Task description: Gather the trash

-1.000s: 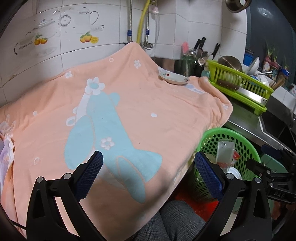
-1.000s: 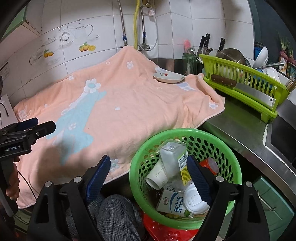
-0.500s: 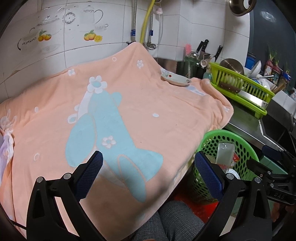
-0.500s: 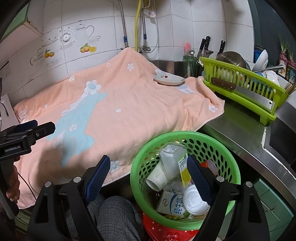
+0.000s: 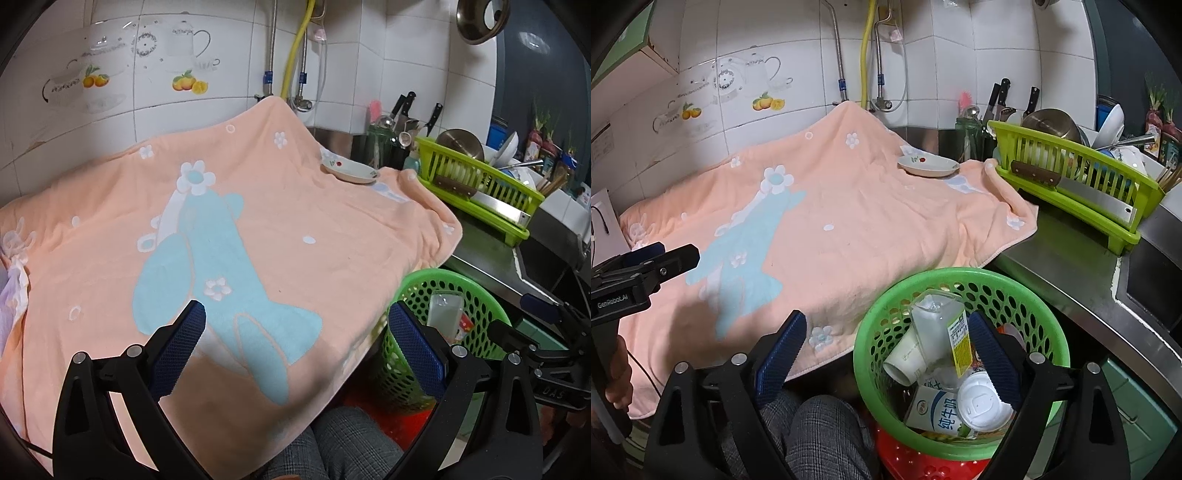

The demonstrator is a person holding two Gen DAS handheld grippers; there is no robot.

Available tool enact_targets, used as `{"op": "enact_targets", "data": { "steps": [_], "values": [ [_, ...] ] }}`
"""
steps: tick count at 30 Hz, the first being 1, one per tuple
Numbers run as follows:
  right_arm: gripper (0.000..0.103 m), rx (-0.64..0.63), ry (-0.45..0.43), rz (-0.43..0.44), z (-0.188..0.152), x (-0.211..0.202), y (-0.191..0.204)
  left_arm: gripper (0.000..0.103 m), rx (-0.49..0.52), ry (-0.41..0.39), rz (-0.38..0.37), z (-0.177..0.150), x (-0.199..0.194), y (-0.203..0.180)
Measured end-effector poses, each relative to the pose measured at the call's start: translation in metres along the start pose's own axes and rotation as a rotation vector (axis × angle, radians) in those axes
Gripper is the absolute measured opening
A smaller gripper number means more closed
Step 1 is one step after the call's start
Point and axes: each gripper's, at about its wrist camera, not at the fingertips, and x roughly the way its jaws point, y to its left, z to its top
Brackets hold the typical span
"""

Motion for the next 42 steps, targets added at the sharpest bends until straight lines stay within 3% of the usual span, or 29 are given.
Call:
{"op": "enact_targets", "data": {
  "steps": [42],
  "values": [
    [0.09, 0.04, -0.055, -0.028, -0.01, -0.02, -0.012, 0.098, 0.05, -0.041, -0.009, -0.005, -0.012, -0.021]
  ]
}}
